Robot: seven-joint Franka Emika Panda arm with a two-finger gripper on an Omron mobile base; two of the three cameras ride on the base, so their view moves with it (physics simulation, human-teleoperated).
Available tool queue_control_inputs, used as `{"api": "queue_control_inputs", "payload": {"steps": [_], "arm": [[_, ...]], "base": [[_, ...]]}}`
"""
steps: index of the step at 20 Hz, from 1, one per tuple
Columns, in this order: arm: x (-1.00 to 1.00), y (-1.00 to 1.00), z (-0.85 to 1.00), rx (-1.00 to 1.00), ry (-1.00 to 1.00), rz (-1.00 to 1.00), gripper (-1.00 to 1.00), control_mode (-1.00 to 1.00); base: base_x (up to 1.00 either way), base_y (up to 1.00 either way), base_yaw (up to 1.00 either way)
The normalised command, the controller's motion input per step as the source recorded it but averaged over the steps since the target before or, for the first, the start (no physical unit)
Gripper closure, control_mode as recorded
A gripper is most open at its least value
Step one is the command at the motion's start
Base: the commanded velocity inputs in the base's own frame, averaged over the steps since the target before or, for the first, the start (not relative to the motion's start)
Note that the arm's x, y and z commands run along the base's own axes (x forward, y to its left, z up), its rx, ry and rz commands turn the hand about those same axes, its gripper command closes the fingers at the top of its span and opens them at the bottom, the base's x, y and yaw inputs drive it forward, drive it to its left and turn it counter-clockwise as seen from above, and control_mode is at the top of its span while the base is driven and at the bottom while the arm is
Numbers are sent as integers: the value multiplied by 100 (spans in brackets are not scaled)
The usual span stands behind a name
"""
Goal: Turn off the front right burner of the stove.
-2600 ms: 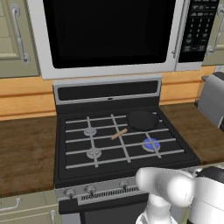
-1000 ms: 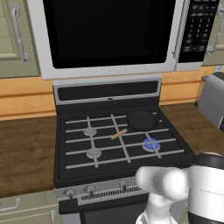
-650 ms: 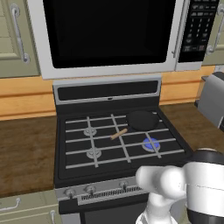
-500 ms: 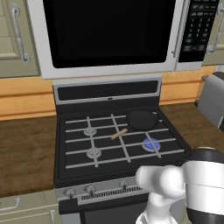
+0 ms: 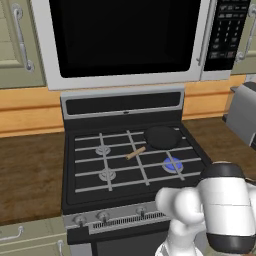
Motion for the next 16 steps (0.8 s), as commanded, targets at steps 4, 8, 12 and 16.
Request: {"api": "queue_control_inputs", "payload": {"steps": [4, 8, 12, 16], "arm": [[14, 0, 47, 50, 13, 0, 100, -100], [22, -1, 46, 52, 13, 0, 100, -100], [13, -8, 59, 59, 12, -2, 100, -100], [-7, -7, 46, 47, 1, -15, 100, -100]], "base": [[0, 0, 0], [0, 0, 0], [0, 0, 0], [0, 0, 0]]}}
